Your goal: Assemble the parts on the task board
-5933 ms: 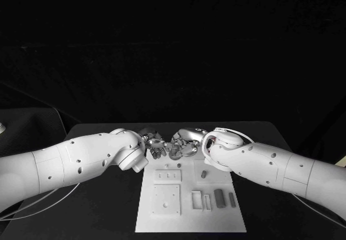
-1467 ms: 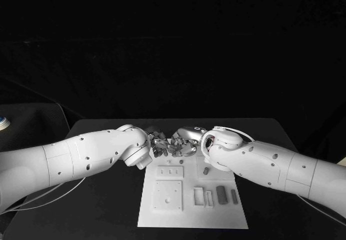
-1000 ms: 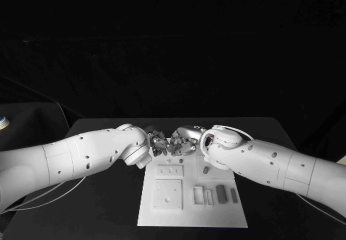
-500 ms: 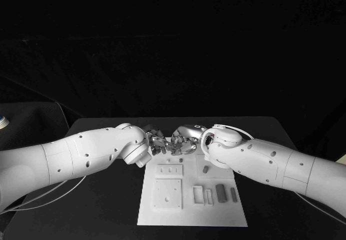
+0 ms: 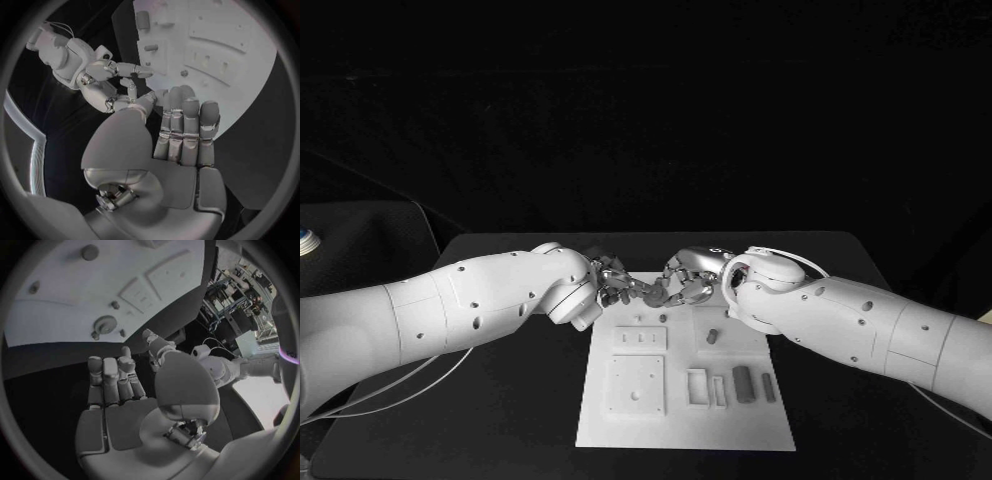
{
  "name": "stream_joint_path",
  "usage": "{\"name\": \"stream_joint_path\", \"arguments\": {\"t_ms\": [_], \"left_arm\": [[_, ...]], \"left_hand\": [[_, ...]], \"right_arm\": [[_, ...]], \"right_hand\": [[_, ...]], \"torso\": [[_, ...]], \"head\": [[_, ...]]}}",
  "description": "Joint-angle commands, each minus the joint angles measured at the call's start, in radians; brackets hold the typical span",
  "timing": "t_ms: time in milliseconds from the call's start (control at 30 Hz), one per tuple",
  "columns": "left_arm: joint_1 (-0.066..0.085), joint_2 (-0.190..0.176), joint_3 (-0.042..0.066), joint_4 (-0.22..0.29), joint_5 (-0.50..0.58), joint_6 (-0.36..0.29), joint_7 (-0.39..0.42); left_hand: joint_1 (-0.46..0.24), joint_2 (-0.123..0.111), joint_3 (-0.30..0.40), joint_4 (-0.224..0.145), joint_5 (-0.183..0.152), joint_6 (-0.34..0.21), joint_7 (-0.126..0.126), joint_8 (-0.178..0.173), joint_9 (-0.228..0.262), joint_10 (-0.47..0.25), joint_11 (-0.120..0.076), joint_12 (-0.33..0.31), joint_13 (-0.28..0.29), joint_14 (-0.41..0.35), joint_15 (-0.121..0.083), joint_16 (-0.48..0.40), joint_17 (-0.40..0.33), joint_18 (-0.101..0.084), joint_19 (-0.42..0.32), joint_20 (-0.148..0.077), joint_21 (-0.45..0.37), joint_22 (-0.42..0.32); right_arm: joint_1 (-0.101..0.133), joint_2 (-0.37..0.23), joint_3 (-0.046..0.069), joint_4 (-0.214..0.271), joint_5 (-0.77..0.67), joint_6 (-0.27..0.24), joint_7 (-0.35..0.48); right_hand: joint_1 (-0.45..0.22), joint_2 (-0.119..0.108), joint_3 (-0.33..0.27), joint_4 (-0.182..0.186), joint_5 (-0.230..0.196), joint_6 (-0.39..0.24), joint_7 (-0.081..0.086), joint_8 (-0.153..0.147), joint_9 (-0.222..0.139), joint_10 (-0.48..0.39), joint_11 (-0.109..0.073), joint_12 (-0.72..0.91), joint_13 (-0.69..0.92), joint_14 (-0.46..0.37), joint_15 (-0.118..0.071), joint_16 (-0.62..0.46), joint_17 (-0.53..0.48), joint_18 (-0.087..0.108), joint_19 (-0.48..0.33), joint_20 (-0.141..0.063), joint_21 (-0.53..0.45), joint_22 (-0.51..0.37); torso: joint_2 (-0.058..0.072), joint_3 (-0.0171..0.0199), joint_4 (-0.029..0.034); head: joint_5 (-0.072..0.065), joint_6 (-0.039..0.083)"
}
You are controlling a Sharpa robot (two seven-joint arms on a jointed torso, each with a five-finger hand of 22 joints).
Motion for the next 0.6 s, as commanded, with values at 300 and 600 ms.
{"name": "stream_joint_path", "arguments": {"t_ms": [300,600], "left_arm": [[0.002,0.024,-0.033,-0.027,0.014,0.057,-0.085],[0.001,0.046,-0.036,-0.047,-0.052,0.096,-0.091]], "left_hand": [[-0.008,0.01,0.173,-0.159,0.022,0.032,-0.019,0.001,0.001,0.037,-0.016,0.008,0.003,0.011,-0.003,0.01,0.005,0.066,0.01,-0.003,0.011,0.004],[-0.009,0.01,0.174,-0.16,0.024,0.033,-0.02,0.001,0.001,0.038,-0.016,0.008,0.004,0.011,-0.003,0.011,0.005,0.067,0.011,-0.003,0.012,0.005]], "right_arm": [[0.0,-0.069,0.016,-0.067,0.045,-0.067,0.004],[0.004,-0.087,0.039,-0.103,0.11,-0.103,0.012]], "right_hand": [[-0.008,0.002,-0.005,0.0,0.0,-0.005,0.0,-0.003,-0.001,-0.007,0.0,-0.005,-0.001,-0.008,0.0,0.0,-0.001,-0.006,-0.009,-0.001,0.039,-0.002],[-0.006,0.003,-0.005,-0.002,0.001,-0.004,-0.001,-0.003,-0.001,-0.007,0.0,-0.005,-0.002,-0.008,0.0,0.0,-0.001,-0.005,-0.01,-0.001,0.039,-0.002]], "torso": [[-0.002,0.003,0.0003],[0.001,0.0017,-0.0024]], "head": [[0.009,-0.011],[-0.002,-0.019]]}}
